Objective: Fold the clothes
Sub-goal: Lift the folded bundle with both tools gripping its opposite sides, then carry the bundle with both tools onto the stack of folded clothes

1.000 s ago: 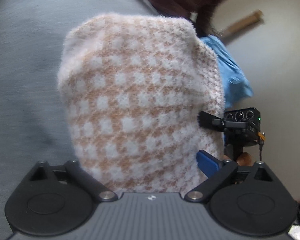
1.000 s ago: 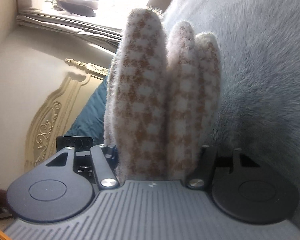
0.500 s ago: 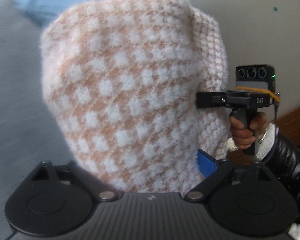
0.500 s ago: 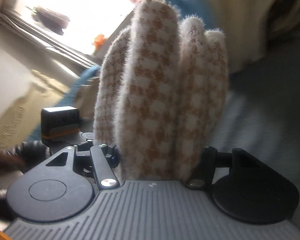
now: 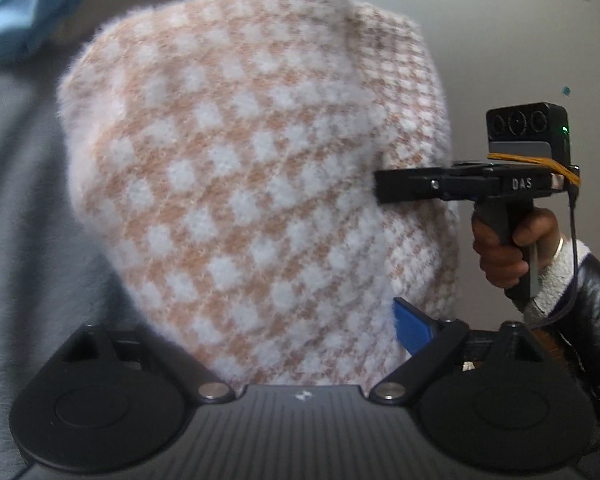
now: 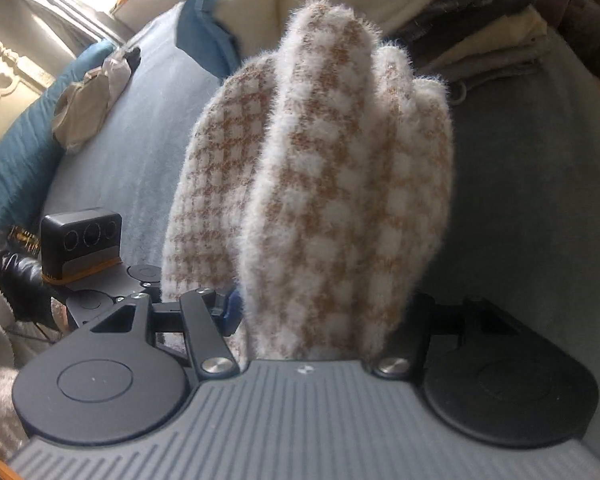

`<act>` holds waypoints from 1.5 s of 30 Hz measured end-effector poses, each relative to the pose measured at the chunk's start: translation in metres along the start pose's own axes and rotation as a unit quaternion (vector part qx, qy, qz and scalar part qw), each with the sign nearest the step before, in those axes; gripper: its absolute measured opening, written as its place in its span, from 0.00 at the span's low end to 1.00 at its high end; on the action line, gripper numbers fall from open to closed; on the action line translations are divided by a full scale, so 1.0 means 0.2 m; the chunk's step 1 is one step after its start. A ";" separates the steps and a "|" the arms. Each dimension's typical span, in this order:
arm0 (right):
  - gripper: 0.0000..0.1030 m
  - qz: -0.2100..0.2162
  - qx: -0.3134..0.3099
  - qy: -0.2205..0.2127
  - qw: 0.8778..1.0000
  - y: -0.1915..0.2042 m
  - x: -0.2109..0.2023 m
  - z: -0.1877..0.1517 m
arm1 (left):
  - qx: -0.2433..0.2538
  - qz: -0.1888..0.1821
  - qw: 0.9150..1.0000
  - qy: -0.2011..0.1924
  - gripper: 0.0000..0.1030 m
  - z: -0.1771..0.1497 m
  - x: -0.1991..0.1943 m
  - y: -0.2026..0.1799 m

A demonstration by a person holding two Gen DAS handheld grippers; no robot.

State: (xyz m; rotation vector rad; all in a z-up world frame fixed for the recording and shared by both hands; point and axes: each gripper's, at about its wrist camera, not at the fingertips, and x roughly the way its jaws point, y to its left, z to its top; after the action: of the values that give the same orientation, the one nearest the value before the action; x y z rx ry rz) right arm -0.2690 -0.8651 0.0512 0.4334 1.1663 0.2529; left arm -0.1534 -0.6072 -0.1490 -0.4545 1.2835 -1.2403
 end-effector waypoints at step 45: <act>0.27 -0.366 0.251 -0.287 0.849 0.71 0.29 -1.33 | 0.378 0.077 0.922 -0.041 0.19 0.62 0.47 -0.12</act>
State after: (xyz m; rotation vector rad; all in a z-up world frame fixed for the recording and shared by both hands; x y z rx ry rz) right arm -0.4891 -0.6636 -0.0184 0.4420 0.7098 -0.8245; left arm -0.0718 -0.7422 -0.1340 0.1531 0.6673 -1.4475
